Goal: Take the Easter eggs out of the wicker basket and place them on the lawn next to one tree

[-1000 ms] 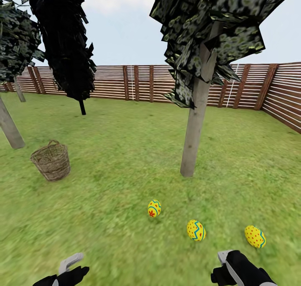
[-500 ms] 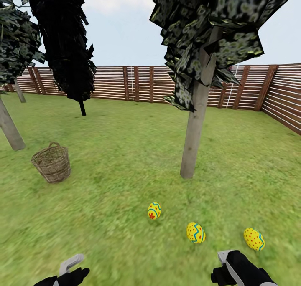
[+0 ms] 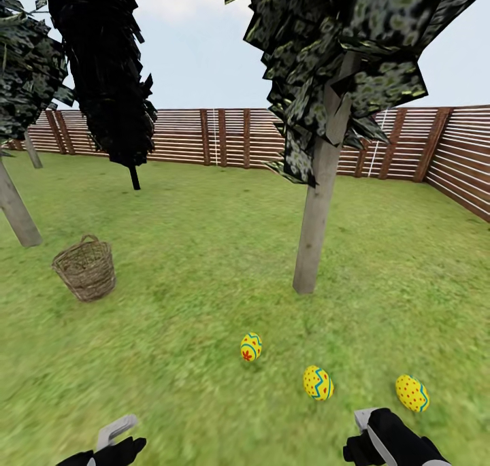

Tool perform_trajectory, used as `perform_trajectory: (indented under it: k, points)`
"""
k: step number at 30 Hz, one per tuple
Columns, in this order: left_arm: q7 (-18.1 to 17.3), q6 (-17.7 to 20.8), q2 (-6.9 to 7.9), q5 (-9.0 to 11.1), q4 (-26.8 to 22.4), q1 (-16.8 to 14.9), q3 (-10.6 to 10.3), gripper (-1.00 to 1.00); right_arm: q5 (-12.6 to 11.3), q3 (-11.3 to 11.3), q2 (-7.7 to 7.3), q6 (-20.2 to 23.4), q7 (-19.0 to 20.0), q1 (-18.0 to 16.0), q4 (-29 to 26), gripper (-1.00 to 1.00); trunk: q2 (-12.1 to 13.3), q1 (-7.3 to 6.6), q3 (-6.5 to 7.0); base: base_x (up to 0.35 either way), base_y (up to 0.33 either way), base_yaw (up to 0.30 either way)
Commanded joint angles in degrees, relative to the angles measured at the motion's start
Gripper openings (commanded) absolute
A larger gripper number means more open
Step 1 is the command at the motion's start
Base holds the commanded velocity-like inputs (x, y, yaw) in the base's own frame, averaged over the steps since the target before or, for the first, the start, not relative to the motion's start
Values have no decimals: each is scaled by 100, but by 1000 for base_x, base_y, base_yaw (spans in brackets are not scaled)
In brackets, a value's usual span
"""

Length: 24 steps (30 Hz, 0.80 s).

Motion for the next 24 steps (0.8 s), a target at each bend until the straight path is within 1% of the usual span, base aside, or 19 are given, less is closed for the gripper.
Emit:
perform_trajectory:
  k: [1, 4, 8, 11, 24]
  points:
    - [-14, 47, -30, 36, 8, -3, 23, 100, -14, 35, -7, 27, 11, -2, -9, 100, 39, -23, 13, 0, 0, 0]
    - [41, 47, -94, 34, 22, -3, 20, 100, -16, 35, -7, 26, 11, -4, -9, 100, 159, -89, 67, 0, 0, 0]
    - [384, 47, -124, 39, 27, -3, 19, 100, -17, 35, -7, 26, 12, -2, -8, 100, 319, -177, 138, 0, 0, 0]
    - [489, 47, -174, 42, 32, -3, 19, 100, -16, 35, -7, 26, 17, -2, -8, 100, 440, -243, 192, 0, 0, 0]
    - [501, 55, -211, 42, 60, -3, 19, 100, -18, 35, -7, 26, 12, -2, 10, 100, 961, -528, 426, 0, 0, 0]
